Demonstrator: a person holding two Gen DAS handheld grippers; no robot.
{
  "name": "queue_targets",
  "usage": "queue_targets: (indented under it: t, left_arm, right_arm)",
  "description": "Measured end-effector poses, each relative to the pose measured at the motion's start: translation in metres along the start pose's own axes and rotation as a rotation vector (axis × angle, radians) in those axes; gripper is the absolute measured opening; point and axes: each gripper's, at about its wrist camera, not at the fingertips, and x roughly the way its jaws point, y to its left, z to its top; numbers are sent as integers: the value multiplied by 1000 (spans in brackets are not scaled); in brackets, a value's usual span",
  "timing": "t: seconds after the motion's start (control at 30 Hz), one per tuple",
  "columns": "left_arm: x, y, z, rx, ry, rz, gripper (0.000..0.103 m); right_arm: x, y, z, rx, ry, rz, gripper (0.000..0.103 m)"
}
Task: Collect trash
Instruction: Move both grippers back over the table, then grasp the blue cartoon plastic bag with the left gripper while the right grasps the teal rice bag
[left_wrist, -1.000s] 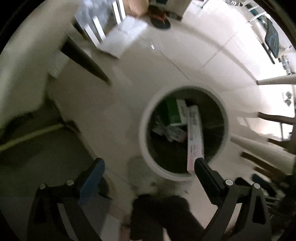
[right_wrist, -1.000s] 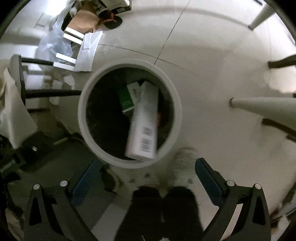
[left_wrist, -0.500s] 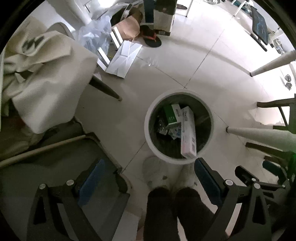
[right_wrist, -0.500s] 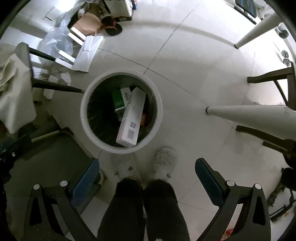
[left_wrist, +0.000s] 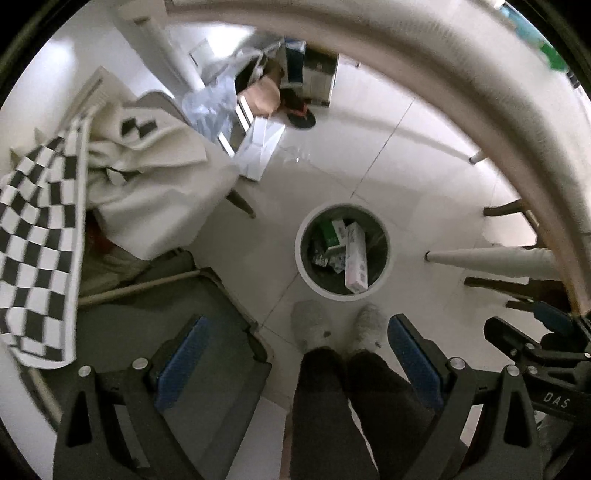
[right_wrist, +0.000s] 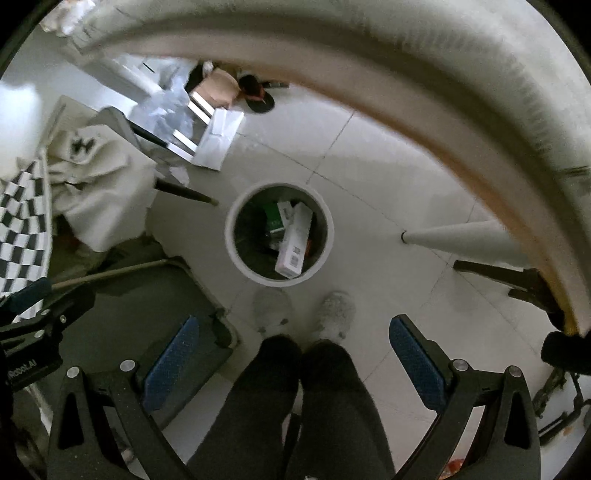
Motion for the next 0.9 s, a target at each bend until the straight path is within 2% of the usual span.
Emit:
queue_targets:
  t: [0.2, 0.33, 0.47, 0.57, 0.7, 0.9]
  left_arm:
    - [-77, 2, 12, 1, -79, 25, 99]
    - [-111, -5, 42, 4, -157, 24, 99]
    - [-137, -23, 81, 7, -235, 70, 99]
    - [-153, -45, 119, 7, -269, 56, 99]
    - [-163, -84, 182, 19, -291, 30, 101]
    - [-153, -139, 293, -32, -240, -22, 101]
  right_arm:
    - [-83, 7, 4, 75, -31, 53, 103]
    - [-138, 2, 28, 149, -119, 84, 103]
    - [-183, -22, 66, 231, -198, 82, 103]
    - [-211, -44, 104, 253, -246, 51, 103]
    - [-228, -76, 171, 245, -240, -5, 103]
    - [-236, -139, 308, 153, -199, -122, 103]
